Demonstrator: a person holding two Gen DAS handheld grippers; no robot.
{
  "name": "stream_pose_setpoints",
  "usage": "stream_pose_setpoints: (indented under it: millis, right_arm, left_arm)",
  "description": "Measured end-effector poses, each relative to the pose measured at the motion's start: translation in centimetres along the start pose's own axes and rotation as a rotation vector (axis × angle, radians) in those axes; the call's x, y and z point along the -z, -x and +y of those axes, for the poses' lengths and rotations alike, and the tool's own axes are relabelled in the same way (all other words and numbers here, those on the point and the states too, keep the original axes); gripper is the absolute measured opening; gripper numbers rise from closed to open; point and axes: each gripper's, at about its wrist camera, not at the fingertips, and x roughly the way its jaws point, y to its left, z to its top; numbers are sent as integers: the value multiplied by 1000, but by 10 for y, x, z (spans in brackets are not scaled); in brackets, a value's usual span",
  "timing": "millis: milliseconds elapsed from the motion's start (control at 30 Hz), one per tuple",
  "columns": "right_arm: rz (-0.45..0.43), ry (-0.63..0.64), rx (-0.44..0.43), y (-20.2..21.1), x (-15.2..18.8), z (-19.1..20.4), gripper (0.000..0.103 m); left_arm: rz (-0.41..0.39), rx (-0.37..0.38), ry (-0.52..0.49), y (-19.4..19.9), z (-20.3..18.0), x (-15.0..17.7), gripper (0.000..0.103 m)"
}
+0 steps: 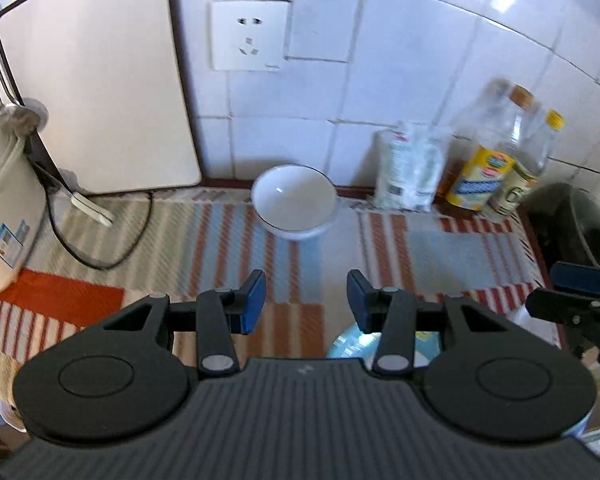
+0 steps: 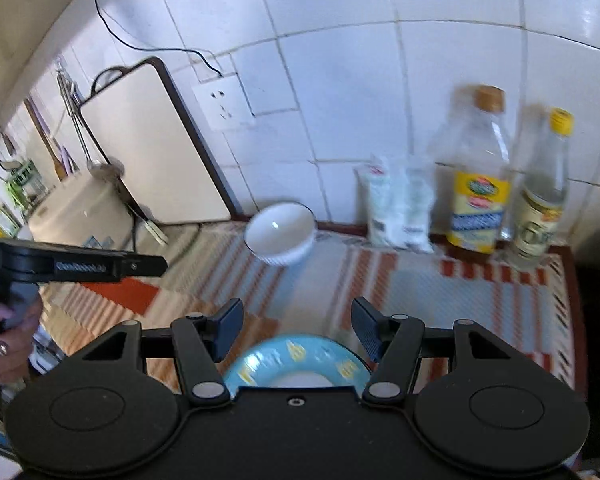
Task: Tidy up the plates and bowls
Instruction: 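Move the left tool to the white bowl by the wall outlet and grasp its rim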
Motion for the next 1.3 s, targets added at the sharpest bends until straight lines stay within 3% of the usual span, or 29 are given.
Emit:
stream_pose_setpoints:
  millis: [433,833,867,933,1133,1300]
  right_arm:
    - [-10,-39,-69,-88,-32,20,65]
    - [14,-171,-36,-188,-36,-5,64]
    - [15,-182,-31,-196,-35,-6,63]
    - [34,-186,-36,-213,-33,-9,49]
    - [76,-235,-9,-250,-30,-17,49]
    - [100,-258,17,-279,-35,-20,49]
  left_arm:
    - [28,-69,-9,-77,46,-49,43]
    - [89,16,-36,-166,70,-55,44]
    - [135,26,-12,-177,72,-56,45]
    - [175,47,40,-194,77,-56,45]
    - [174,83,72,-226,85,-56,44]
    - [168,47,24,-246,82,-59,43]
